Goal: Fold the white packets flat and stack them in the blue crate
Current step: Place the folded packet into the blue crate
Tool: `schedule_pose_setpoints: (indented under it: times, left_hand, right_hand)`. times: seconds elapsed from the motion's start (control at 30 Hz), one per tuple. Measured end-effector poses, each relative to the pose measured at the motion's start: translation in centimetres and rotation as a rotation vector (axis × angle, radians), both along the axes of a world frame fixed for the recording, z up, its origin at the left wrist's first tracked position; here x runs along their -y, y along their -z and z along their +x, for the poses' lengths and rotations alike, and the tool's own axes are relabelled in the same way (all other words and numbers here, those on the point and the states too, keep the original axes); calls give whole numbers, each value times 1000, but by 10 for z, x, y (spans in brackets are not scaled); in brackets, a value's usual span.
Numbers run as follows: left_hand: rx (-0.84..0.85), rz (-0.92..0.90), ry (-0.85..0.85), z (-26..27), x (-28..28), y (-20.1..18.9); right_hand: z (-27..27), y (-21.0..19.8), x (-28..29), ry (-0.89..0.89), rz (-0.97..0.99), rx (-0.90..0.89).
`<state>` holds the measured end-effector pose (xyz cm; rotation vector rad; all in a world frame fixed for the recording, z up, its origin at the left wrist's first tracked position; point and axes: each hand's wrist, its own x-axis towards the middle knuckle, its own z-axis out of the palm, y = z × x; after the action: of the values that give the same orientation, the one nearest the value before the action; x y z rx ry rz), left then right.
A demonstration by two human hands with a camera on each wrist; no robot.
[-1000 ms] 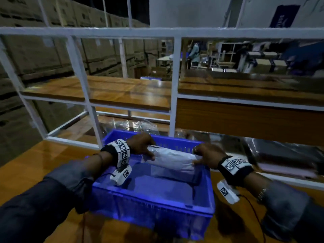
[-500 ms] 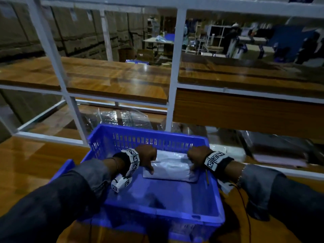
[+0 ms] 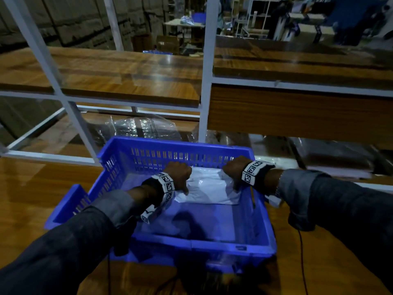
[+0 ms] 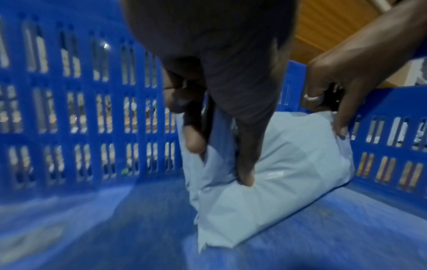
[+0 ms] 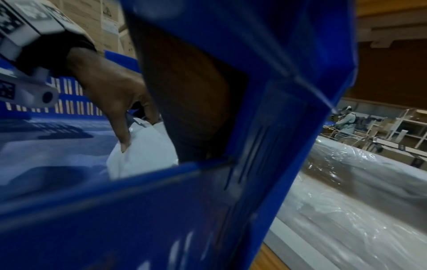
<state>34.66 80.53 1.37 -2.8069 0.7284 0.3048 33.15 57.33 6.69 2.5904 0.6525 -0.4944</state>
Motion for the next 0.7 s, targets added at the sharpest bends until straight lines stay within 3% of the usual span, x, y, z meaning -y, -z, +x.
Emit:
schedule_pose_setpoints:
  times: [0.37,0.7]
  left_hand:
    - [2,-39,-93,-24,-4,-58]
    - [261,-642,-9,-77,15,-134]
  right_hand:
    - [-16,-32,7,72,127,-12]
    - [-89,-115,49,14,721,171]
